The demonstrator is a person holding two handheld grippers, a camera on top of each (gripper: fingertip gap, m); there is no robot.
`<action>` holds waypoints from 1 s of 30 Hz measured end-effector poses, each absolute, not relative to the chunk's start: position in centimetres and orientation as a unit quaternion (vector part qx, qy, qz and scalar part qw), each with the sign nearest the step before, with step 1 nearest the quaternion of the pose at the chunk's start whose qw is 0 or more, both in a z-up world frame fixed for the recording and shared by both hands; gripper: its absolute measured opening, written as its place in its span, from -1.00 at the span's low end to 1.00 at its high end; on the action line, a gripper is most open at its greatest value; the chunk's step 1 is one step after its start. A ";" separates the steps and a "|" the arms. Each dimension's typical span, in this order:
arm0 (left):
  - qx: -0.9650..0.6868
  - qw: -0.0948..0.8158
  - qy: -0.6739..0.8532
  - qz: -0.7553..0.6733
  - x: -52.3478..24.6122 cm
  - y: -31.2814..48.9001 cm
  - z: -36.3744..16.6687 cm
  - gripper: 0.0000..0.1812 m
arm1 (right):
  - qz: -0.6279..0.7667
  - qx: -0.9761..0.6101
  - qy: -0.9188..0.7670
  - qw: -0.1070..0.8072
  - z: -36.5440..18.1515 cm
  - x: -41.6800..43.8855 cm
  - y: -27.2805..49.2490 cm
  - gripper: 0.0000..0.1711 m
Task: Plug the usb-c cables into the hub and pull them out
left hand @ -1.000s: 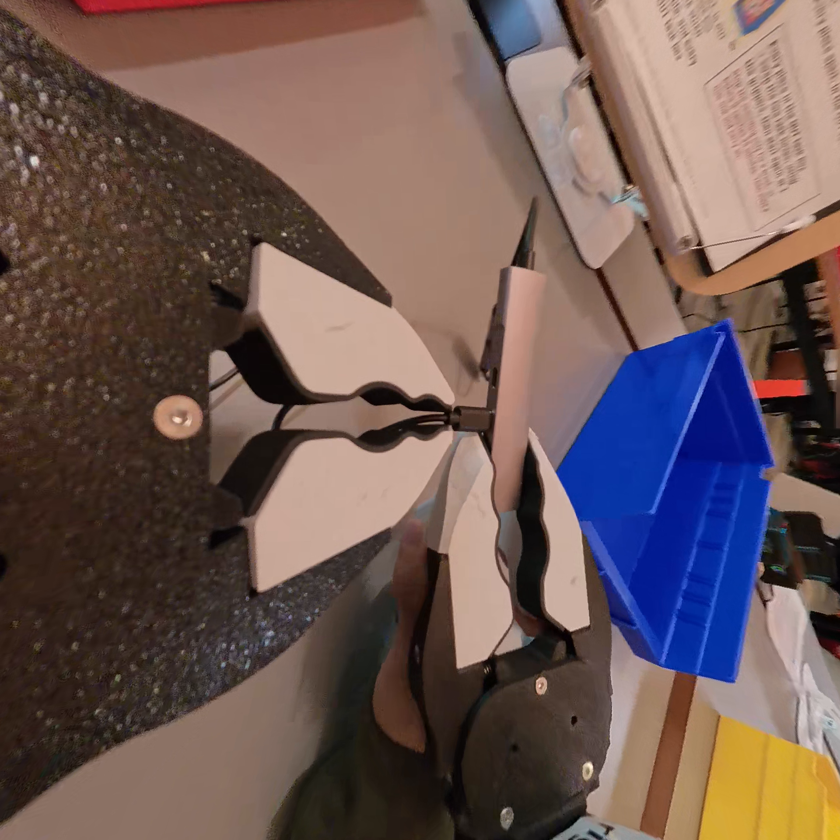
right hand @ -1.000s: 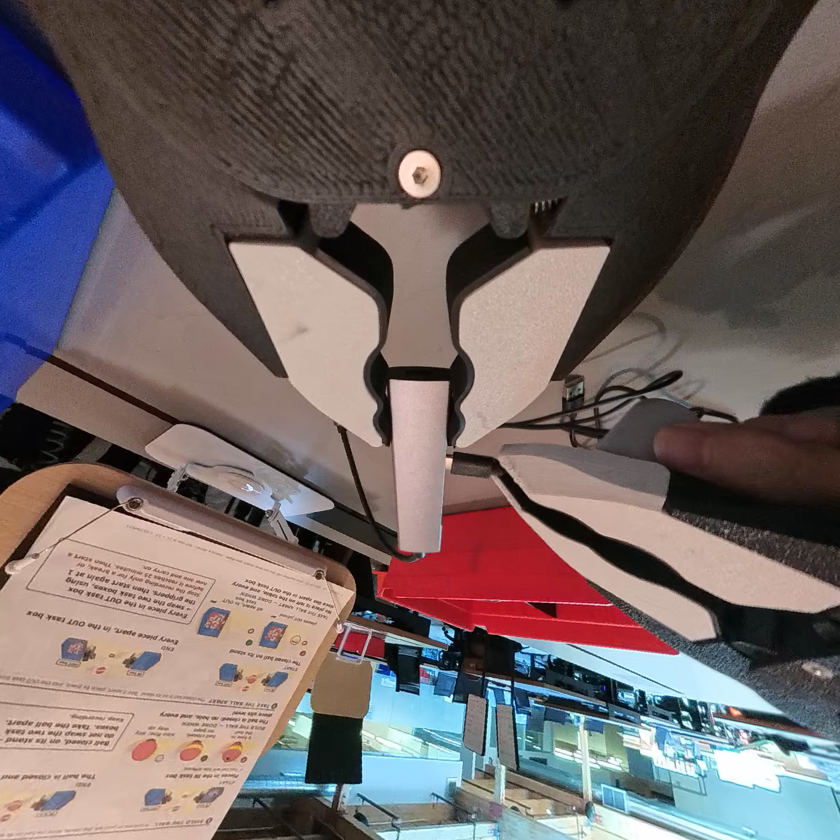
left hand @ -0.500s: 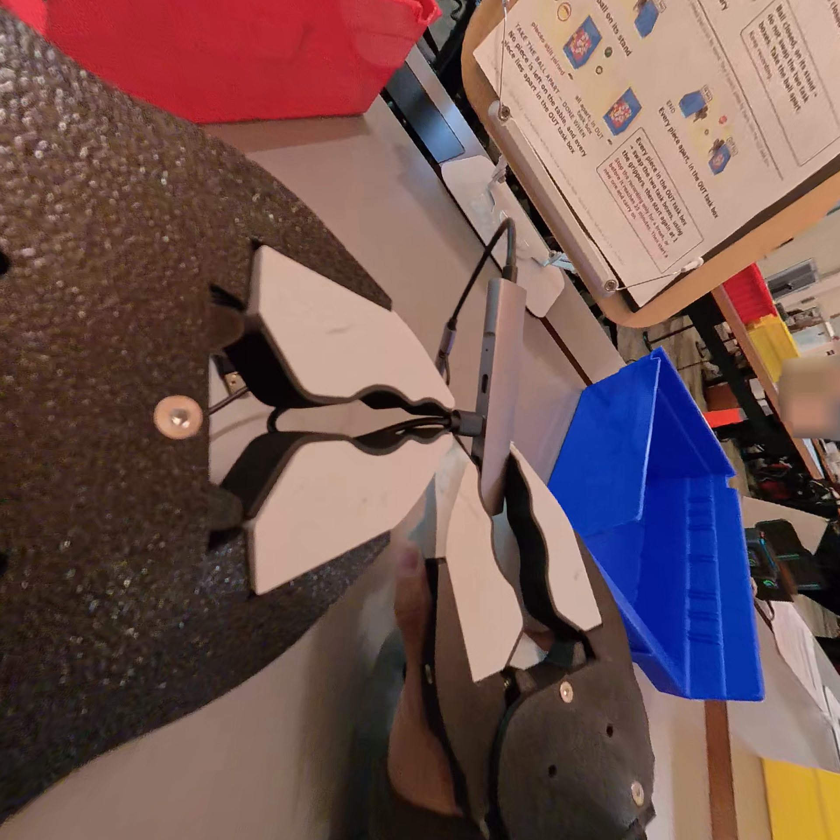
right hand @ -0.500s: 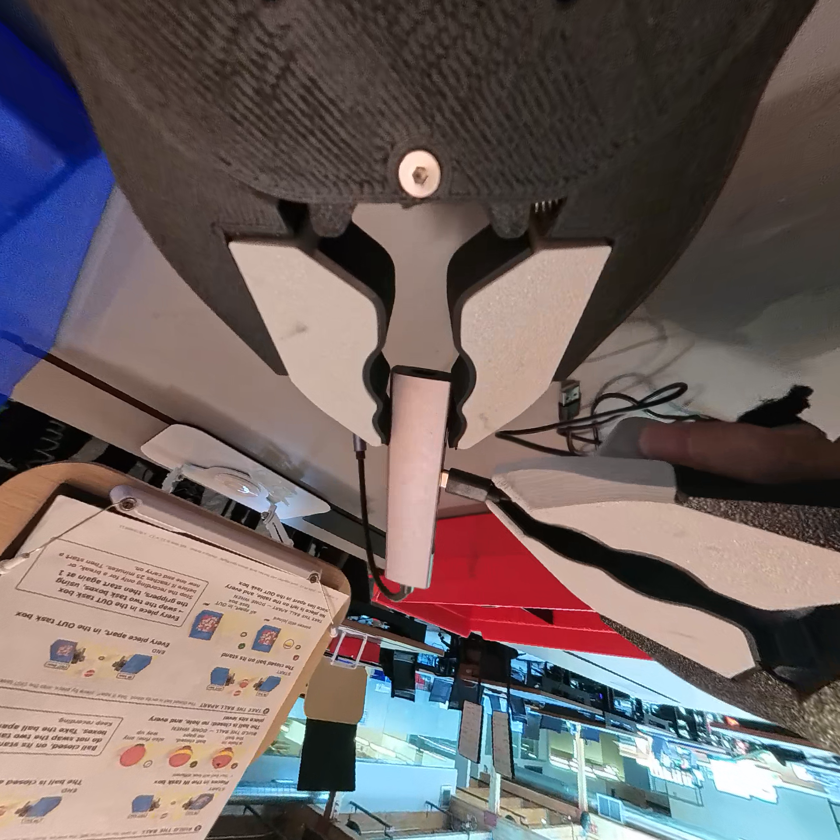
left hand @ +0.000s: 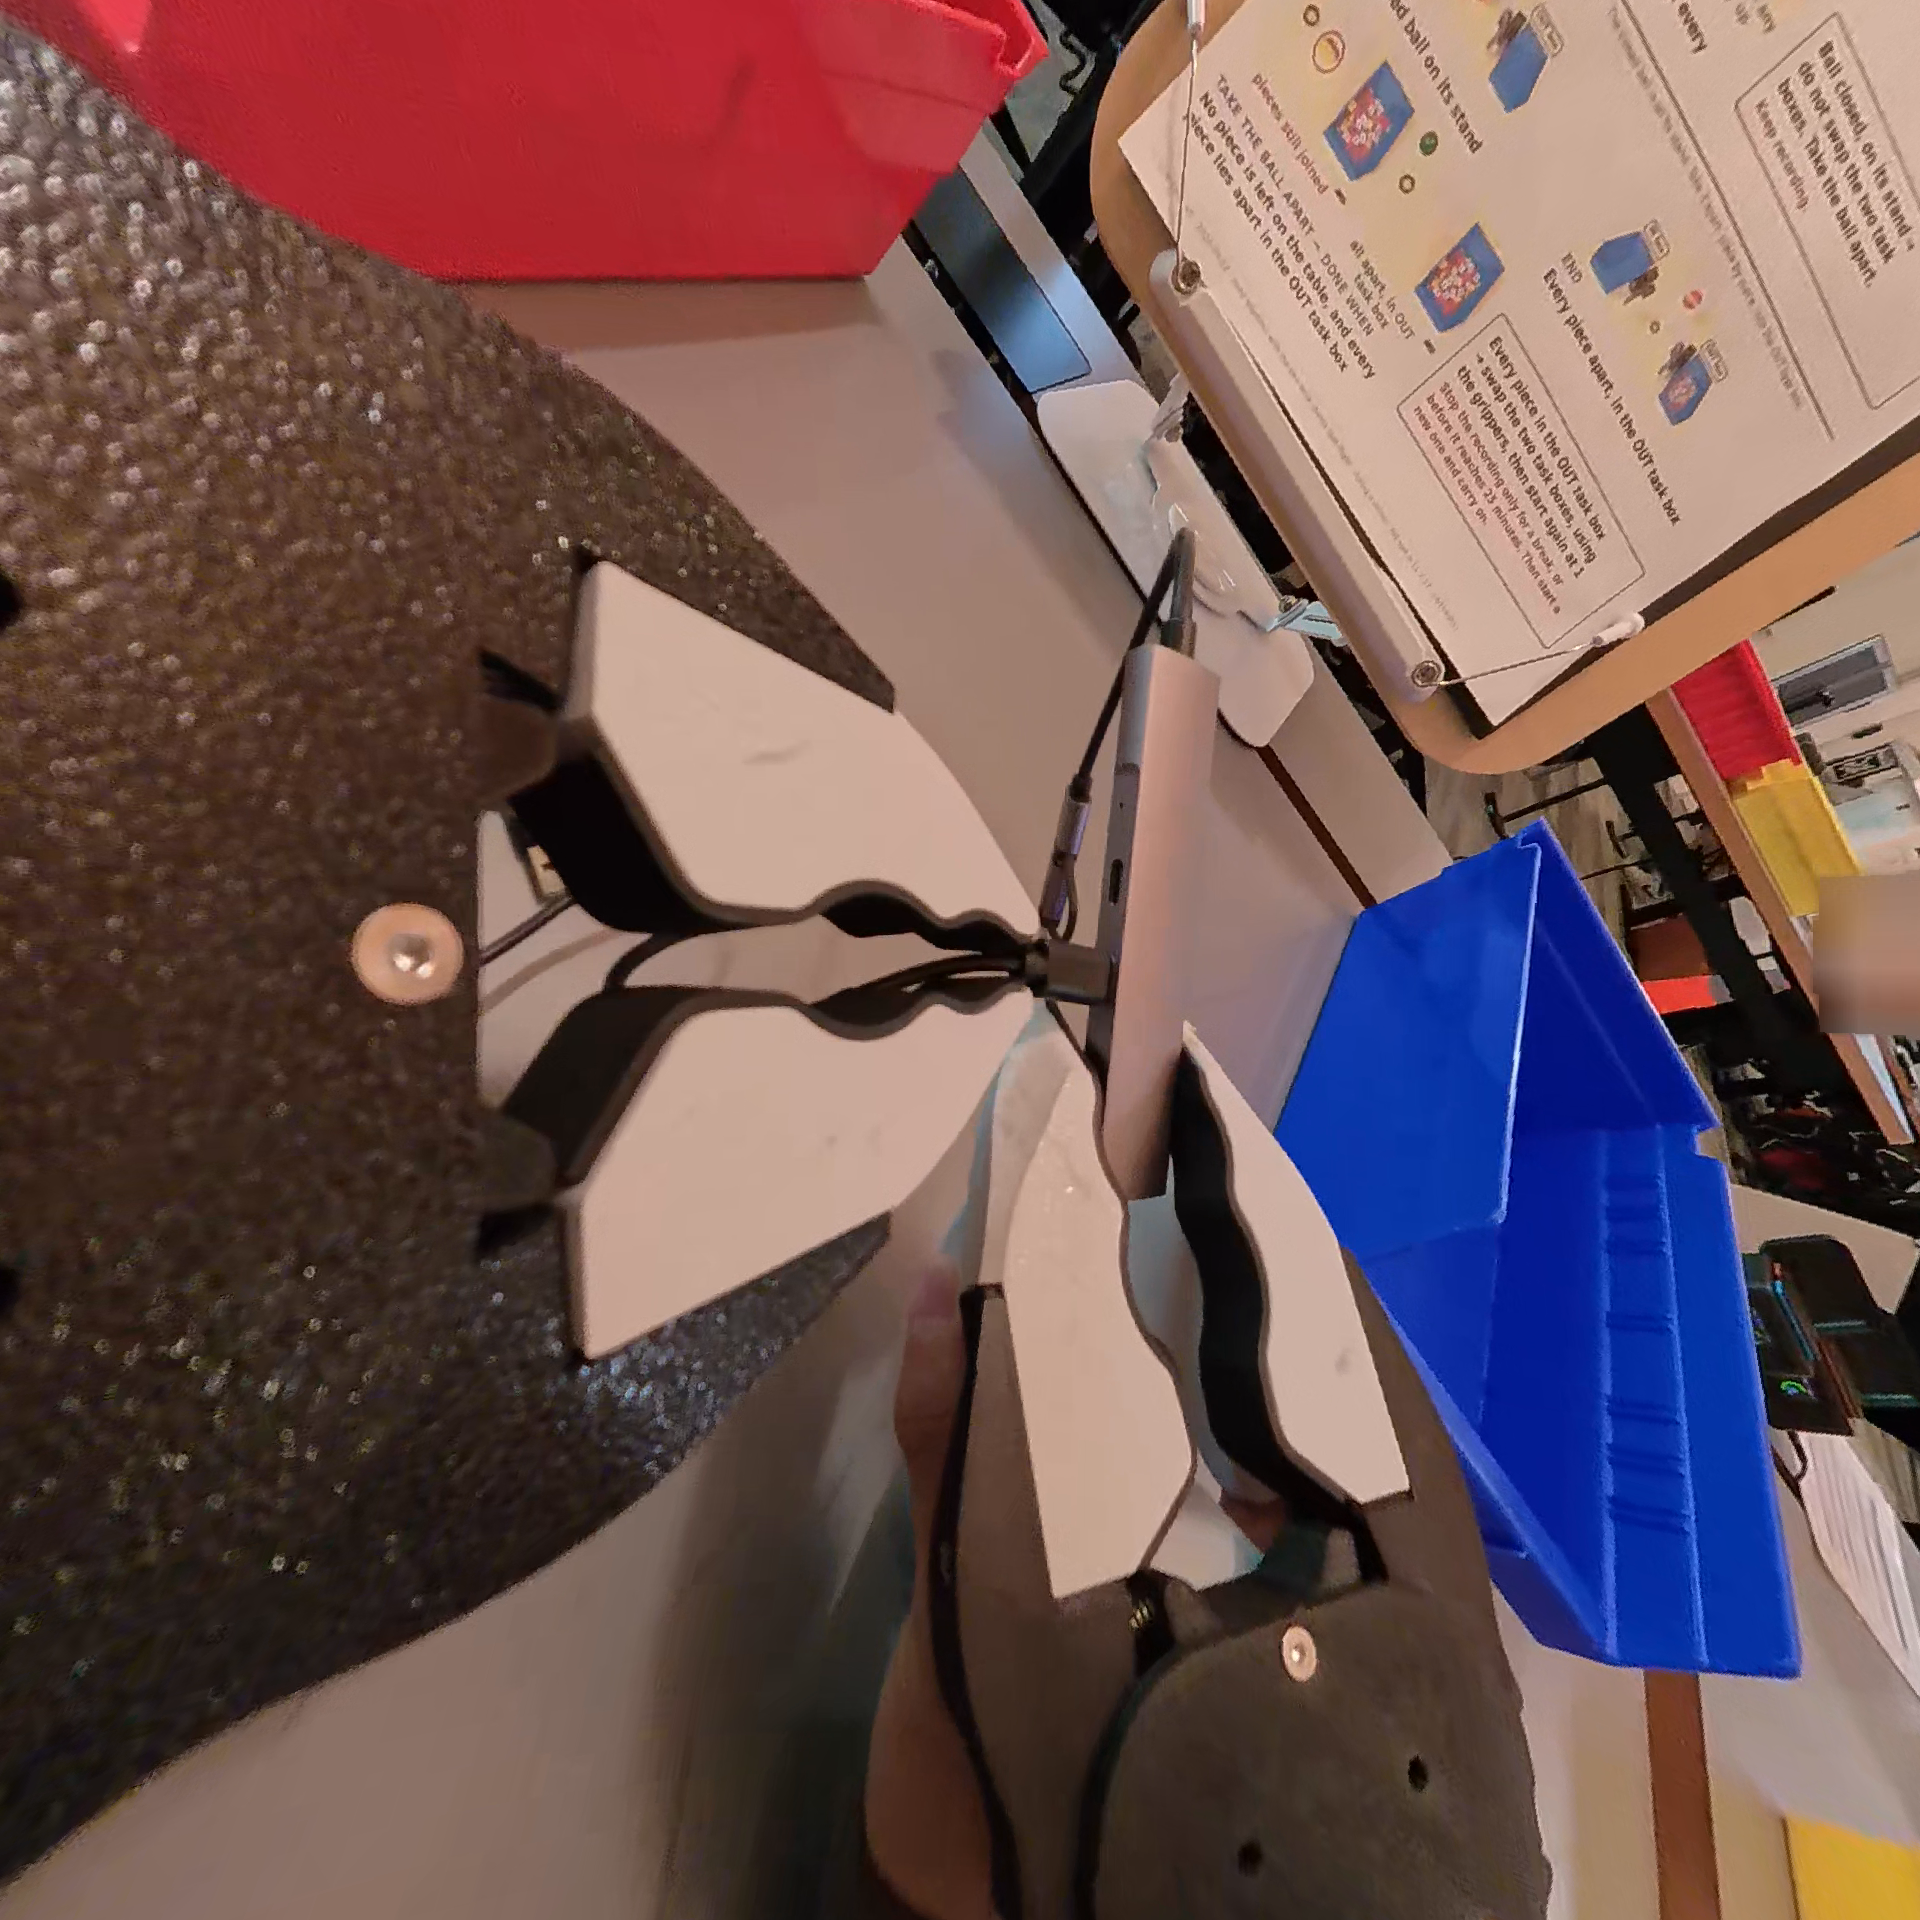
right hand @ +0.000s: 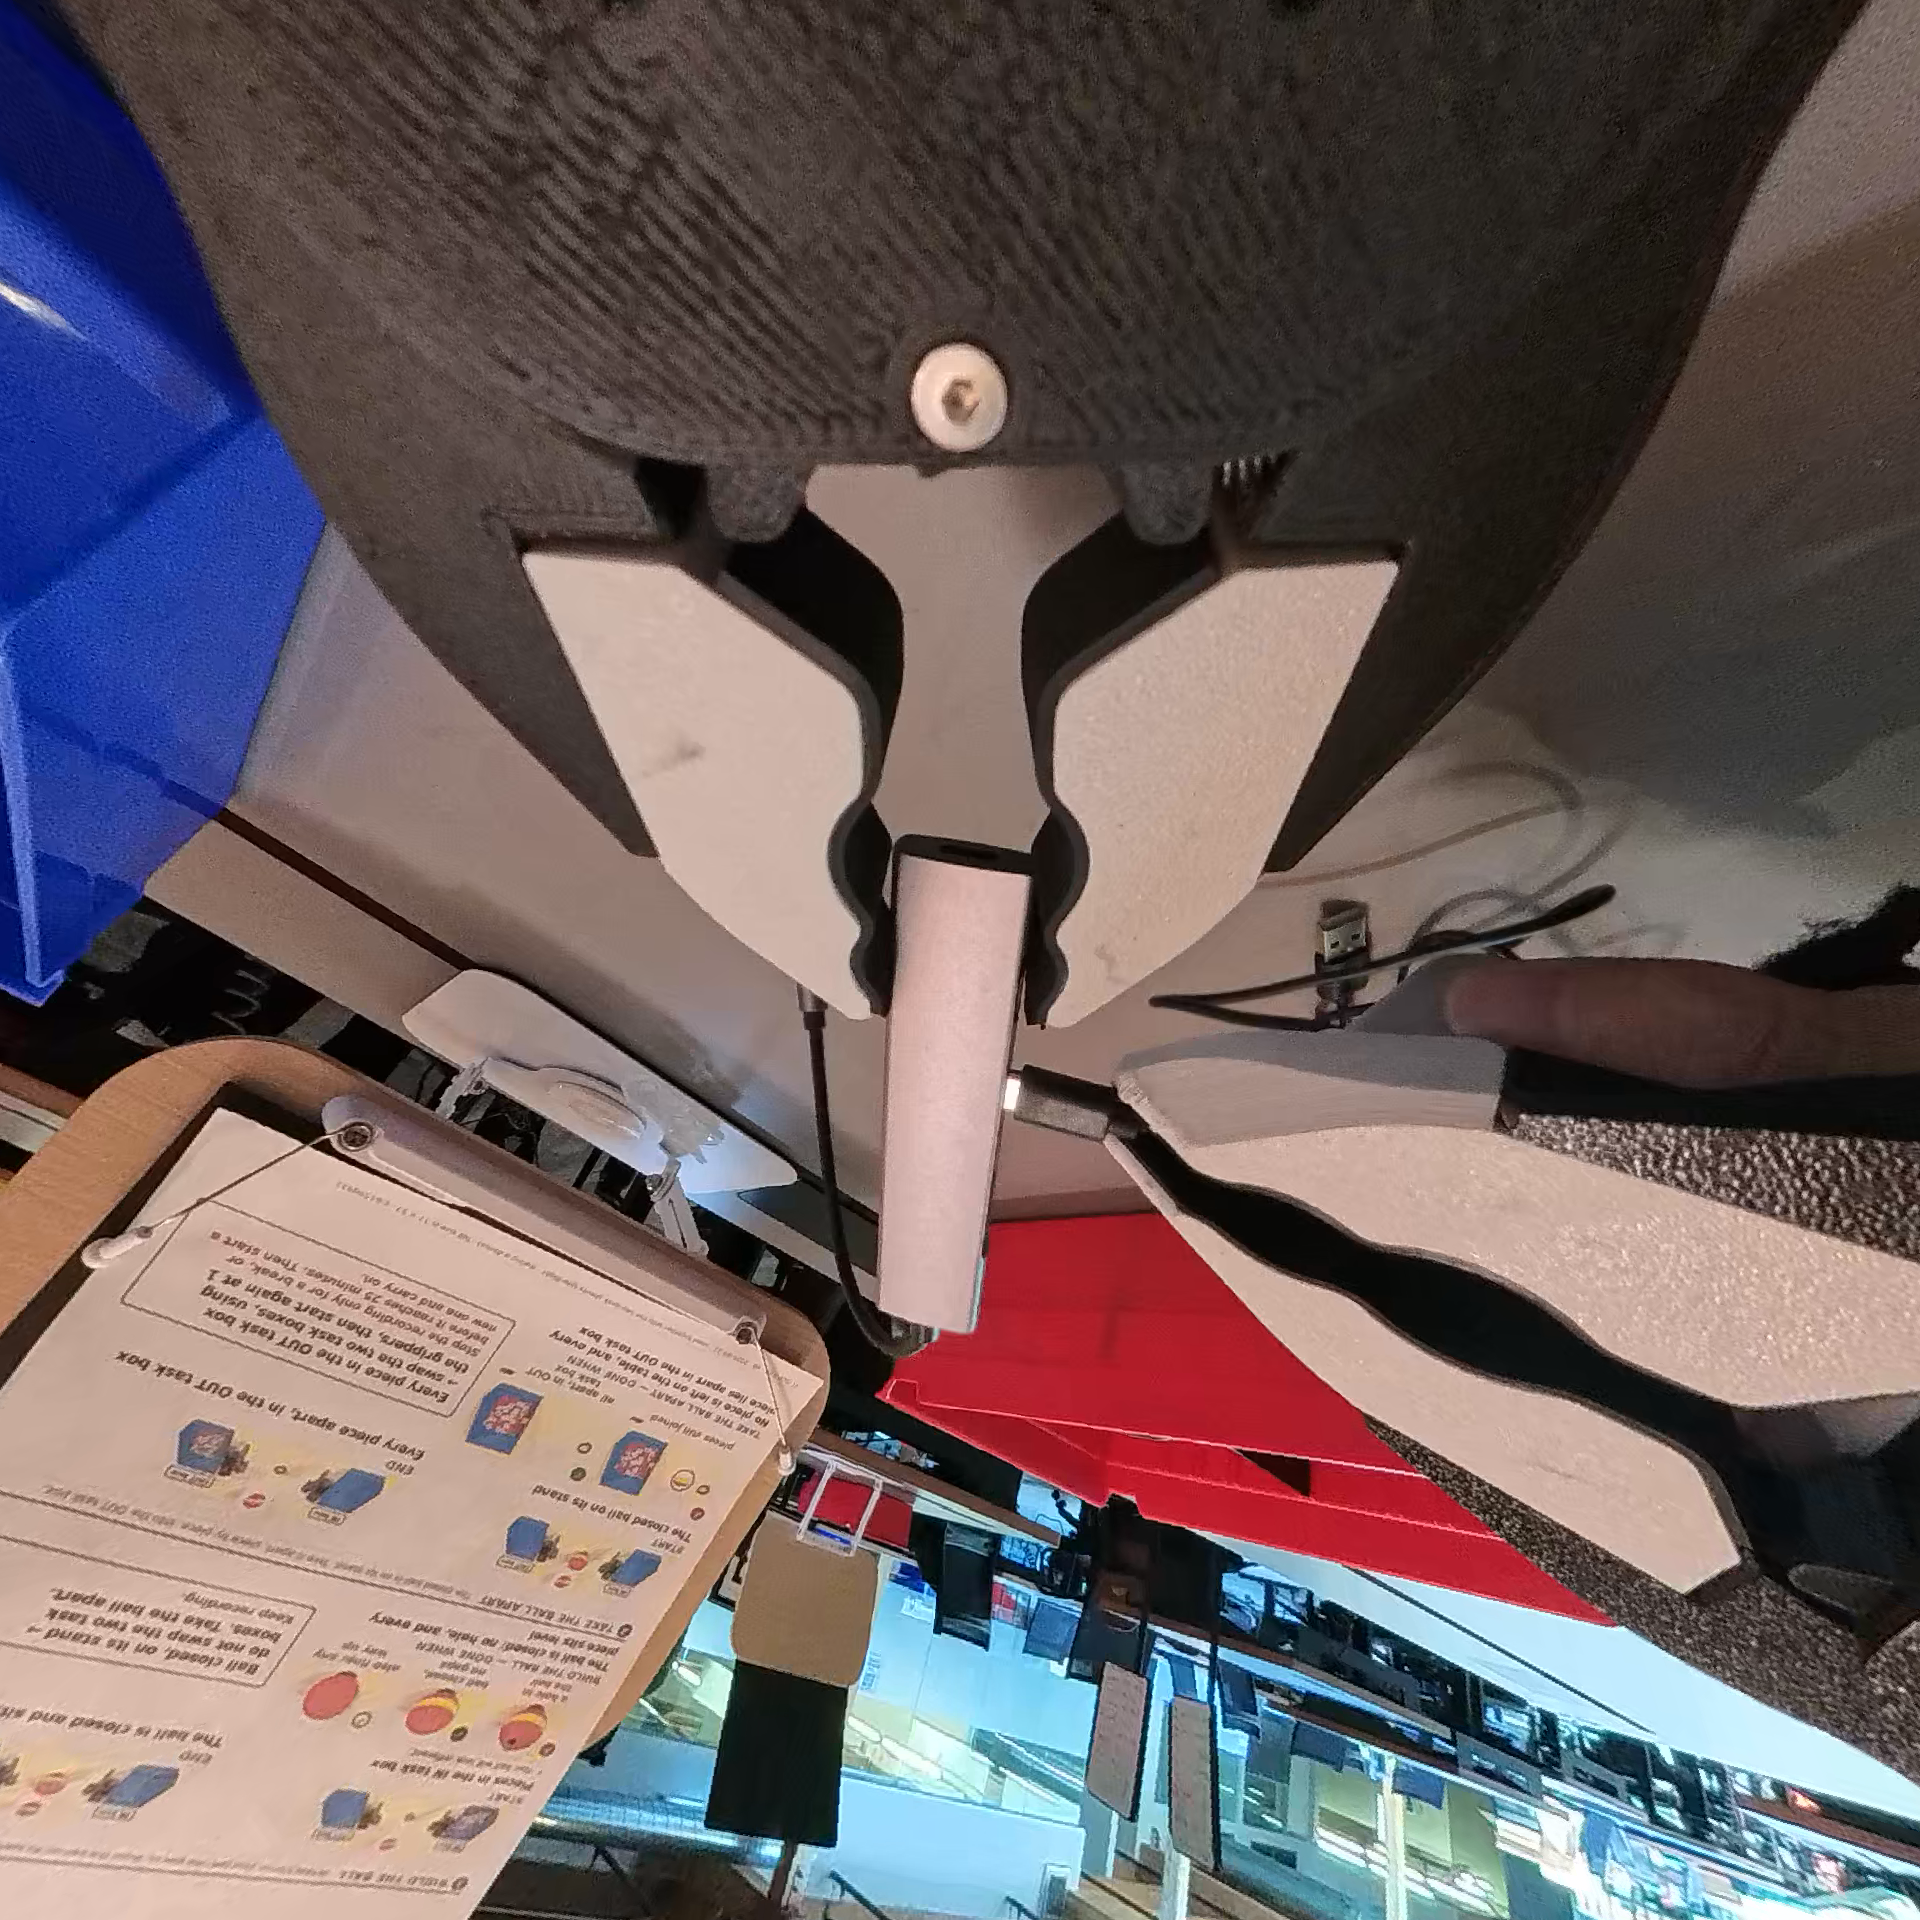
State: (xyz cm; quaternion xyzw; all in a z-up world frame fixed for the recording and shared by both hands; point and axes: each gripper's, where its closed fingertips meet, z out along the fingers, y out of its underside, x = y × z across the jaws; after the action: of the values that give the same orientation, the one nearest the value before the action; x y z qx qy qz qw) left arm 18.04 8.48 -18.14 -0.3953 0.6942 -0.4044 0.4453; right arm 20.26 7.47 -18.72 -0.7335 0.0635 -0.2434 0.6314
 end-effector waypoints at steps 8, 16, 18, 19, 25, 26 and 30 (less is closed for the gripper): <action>-0.410 0.436 0.684 -0.417 18.4 8.4 -18.9 -0.96 | -0.256 -0.736 0.060 0.624 -18.9 20.4 7.4 -0.71; -0.382 0.442 0.687 -0.431 18.4 7.8 -18.4 -0.93 | -0.246 -0.714 0.061 0.653 -18.0 20.6 7.0 -0.72; -0.386 0.440 0.674 -0.451 18.2 7.9 -17.3 -0.85 | -0.244 -0.702 0.073 0.666 -17.5 20.9 6.6 -0.72; -0.389 0.441 0.667 -0.458 18.0 8.3 -16.6 -0.83 | -0.237 -0.697 0.083 0.672 -17.4 21.1 6.4 -0.72; -0.483 0.438 0.642 -0.403 15.9 17.5 -13.7 -0.77 | -0.165 -0.656 0.156 0.720 -16.3 23.1 4.8 -0.72; -0.504 0.426 0.650 -0.377 15.2 19.7 -14.1 -0.73 | -0.153 -0.651 0.165 0.725 -16.3 23.3 4.6 -0.72; -0.540 0.332 0.717 -0.290 12.5 27.3 -17.2 -0.68 | -0.131 -0.635 0.179 0.740 -15.9 23.7 4.0 -0.72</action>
State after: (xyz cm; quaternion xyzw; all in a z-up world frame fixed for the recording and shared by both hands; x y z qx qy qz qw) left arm 12.45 27.28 -17.23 -0.5397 0.7169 -0.2903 0.3325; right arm 23.66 4.03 -15.95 -0.6345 0.1788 -0.1314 0.7404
